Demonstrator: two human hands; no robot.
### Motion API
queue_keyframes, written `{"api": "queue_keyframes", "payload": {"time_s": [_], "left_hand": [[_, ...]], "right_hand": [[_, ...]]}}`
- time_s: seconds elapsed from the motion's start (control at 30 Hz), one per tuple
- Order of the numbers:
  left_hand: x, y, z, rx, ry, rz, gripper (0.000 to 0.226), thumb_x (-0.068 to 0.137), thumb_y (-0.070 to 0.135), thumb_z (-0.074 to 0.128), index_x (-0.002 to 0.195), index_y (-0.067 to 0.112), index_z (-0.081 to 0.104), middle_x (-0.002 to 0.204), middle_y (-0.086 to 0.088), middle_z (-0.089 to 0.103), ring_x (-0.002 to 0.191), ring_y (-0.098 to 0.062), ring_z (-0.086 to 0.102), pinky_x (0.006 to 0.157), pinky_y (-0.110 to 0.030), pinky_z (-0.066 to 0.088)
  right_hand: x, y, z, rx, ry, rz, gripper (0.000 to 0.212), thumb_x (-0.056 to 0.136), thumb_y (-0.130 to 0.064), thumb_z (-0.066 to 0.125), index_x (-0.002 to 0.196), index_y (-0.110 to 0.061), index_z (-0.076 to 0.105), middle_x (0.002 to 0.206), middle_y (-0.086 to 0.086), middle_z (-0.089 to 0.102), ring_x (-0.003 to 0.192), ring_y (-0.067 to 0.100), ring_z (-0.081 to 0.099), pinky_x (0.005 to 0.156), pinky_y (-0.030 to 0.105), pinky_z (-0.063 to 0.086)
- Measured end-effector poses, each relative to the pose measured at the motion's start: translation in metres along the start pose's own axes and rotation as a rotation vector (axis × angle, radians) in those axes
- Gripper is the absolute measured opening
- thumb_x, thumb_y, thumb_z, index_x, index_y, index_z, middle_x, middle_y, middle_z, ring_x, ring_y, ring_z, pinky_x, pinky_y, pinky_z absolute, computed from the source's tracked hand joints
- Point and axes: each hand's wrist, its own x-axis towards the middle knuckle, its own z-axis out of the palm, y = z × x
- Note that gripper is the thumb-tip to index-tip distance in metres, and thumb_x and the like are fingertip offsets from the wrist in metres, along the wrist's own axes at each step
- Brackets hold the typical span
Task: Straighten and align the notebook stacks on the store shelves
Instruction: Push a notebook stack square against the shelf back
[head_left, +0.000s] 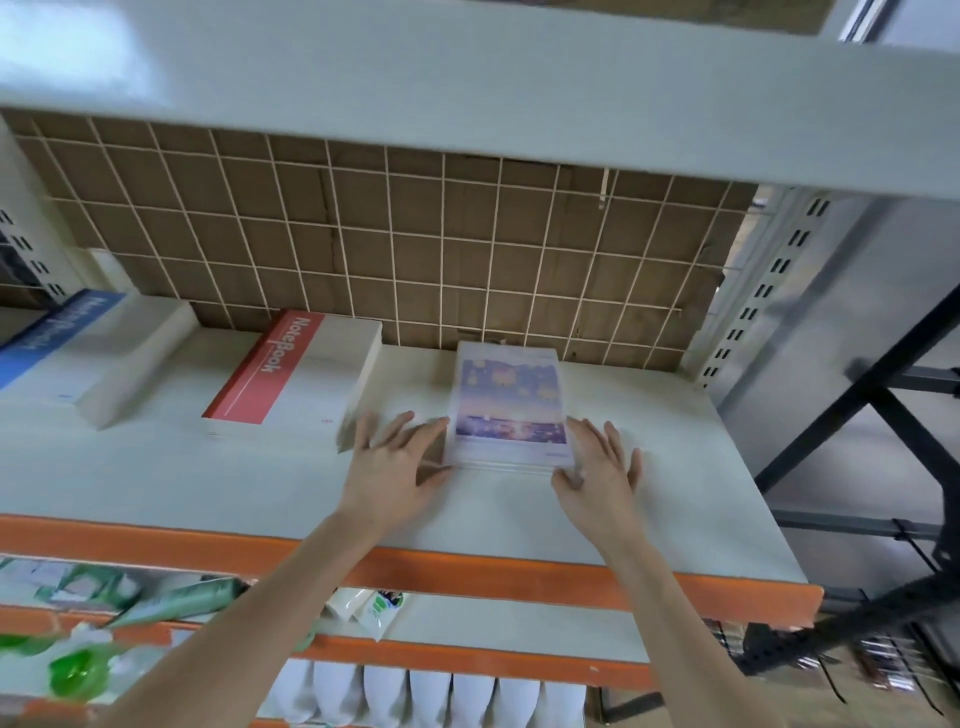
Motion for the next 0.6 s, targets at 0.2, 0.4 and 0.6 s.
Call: {"api": "queue_keyframes", "payload": {"time_s": [0.2,0.4,0.6], "left_hand": [[-0.023,-0.059,-0.049,-0.012,0.048,-0.066,0.052,0.082,0.017,0.071,0.131,0.011,0.053,0.134,-0.009,0.054,0.128,-0.031,0.048,0.106,-0.057,0.028],[-0.089,-0.174,-0.12,0.081,0.126,-0.143,0.052,0.079,0.012,0.073,0.128,0.008,0.056,0.131,-0.011,0.057,0.124,-0.032,0.051,0.103,-0.057,0.032],[-0.21,-0.321,-0.19,0.108,0.088,-0.43,0.052,0.096,0.028,0.049,0.145,0.022,0.033,0.151,0.003,0.032,0.14,-0.017,0.028,0.115,-0.042,0.009]], "right_hand": [[0.003,-0.081,0.005,0.054,0.15,-0.183,0.057,0.086,-0.01,0.06,0.139,-0.018,0.042,0.151,-0.003,0.034,0.145,0.017,0.016,0.116,0.036,0.002],[-0.024,-0.219,0.071,0.026,0.062,-0.362,0.056,0.09,-0.017,0.059,0.142,-0.012,0.038,0.151,0.003,0.033,0.144,0.021,0.019,0.117,0.035,0.002],[-0.074,-0.378,0.182,-0.023,-0.171,-0.417,0.059,0.099,-0.029,0.043,0.15,-0.017,0.017,0.16,0.001,0.006,0.147,0.015,-0.001,0.118,0.039,-0.001]]}}
